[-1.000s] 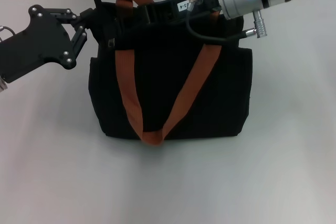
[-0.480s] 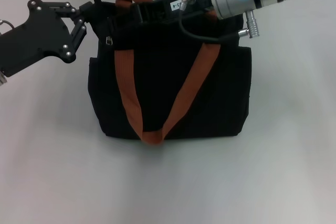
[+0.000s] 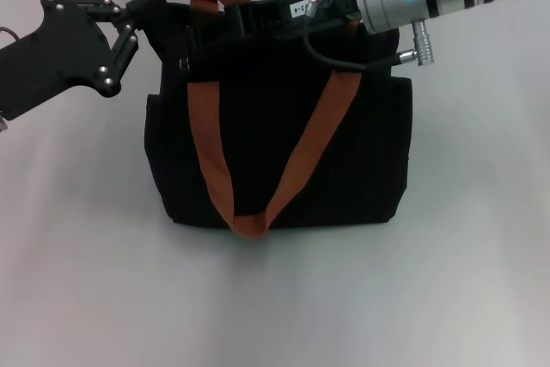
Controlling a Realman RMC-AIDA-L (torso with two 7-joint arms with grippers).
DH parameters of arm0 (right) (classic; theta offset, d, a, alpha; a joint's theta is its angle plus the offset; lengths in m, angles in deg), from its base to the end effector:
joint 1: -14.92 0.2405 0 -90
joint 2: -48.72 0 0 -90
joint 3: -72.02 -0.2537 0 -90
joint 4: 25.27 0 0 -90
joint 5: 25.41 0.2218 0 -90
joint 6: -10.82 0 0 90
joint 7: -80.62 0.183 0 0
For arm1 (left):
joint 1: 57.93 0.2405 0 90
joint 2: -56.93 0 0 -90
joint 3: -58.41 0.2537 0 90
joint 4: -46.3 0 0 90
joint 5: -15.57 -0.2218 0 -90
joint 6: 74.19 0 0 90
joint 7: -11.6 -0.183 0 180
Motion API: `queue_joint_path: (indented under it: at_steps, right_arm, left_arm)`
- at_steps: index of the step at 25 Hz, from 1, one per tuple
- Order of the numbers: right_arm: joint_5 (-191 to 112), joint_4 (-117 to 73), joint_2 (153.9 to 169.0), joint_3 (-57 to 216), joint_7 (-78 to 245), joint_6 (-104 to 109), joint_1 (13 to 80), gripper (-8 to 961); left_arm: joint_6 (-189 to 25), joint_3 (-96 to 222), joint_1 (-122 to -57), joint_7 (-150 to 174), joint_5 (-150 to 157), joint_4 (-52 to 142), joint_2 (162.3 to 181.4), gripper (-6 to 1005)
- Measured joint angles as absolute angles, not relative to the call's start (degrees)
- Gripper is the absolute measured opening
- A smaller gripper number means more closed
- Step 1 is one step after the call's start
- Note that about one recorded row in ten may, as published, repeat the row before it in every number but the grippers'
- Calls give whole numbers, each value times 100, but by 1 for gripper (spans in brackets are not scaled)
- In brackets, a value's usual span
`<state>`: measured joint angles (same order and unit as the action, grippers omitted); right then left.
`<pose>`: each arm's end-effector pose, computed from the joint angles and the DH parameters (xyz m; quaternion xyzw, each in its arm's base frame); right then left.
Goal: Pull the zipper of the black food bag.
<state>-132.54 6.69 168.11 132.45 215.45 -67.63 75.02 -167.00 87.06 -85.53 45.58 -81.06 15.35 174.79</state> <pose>0.0496 0.4163 -0.0956 0.8854 -0.4240 -0.1792 0.0642 -0.2533 0.3616 0.0255 -0.8702 0.0716 -0.3168 0.3704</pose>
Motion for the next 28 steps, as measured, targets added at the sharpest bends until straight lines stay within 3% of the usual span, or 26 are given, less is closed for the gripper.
queue_joint_path:
  at_steps: [28]
  right_arm:
    - [-13237,686,16825,13402,21506,-6783,7584,408]
  left_arm:
    - [-16987,8736,-8529,4624,-7977,1510,17469,64]
